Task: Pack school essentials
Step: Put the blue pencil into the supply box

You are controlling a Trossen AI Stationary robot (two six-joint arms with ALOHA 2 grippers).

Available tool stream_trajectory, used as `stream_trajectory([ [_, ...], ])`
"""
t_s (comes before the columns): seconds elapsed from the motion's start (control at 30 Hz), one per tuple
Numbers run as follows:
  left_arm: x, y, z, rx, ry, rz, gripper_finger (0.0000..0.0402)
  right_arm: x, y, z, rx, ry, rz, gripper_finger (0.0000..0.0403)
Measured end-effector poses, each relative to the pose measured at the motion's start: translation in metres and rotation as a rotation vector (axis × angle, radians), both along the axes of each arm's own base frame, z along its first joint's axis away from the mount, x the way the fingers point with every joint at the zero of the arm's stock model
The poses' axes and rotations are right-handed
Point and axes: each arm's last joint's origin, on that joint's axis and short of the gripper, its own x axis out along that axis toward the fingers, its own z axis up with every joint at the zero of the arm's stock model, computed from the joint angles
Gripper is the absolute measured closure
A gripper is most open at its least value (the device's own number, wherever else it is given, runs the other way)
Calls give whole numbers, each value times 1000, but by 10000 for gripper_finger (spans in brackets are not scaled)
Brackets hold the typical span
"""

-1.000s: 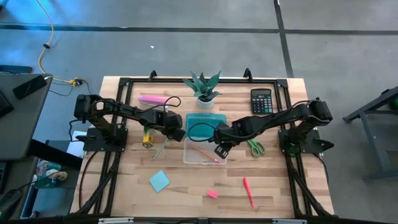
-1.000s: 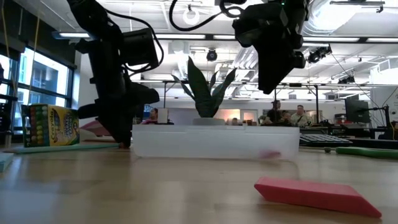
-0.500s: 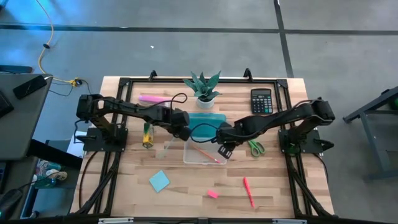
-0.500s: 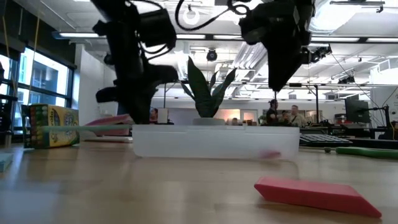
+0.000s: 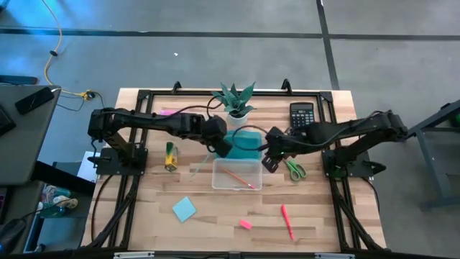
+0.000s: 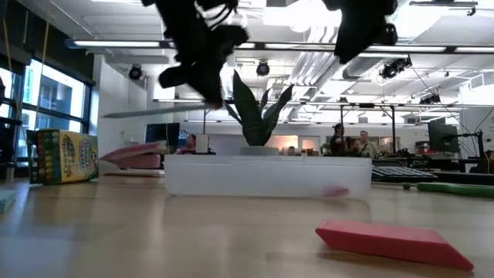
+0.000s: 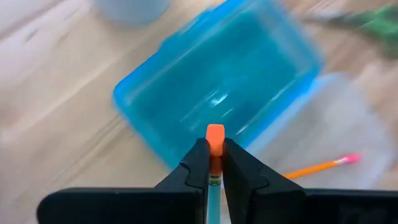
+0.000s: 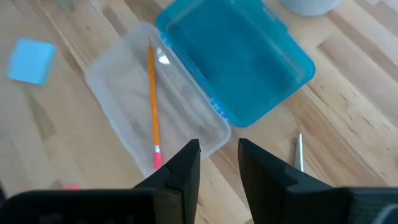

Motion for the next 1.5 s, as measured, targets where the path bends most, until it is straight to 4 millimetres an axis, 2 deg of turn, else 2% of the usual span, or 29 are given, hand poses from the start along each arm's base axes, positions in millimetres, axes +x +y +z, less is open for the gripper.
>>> stream_trajectory([
  [0.33, 35, 0, 44, 43, -475, -92, 385, -38, -5, 40, 51, -184, 3, 305],
  [0.47, 44, 1, 60, 85, -653, -146, 385, -53, -7, 58, 60, -305, 29, 305],
  [0.6, 49, 1, 75, 131, -800, -203, 385, -59, -8, 70, 61, -405, 56, 304],
  [0.73, 51, 0, 87, 167, -927, -250, 385, -57, -7, 77, 41, -478, 114, 294],
  [0.87, 52, -2, 100, 191, -1055, -285, 385, -51, -6, 84, 24, -561, 138, 264],
  [1.13, 52, -7, 111, 223, -1165, -292, 385, -39, -6, 87, -22, -636, 107, 210],
  [1.33, 52, -8, 114, 232, -1188, -291, 385, -22, -3, 78, -22, -607, 107, 212],
  [1.5, 52, -8, 113, 240, -1185, -295, 385, -15, -1, 77, -11, -627, 113, 253],
])
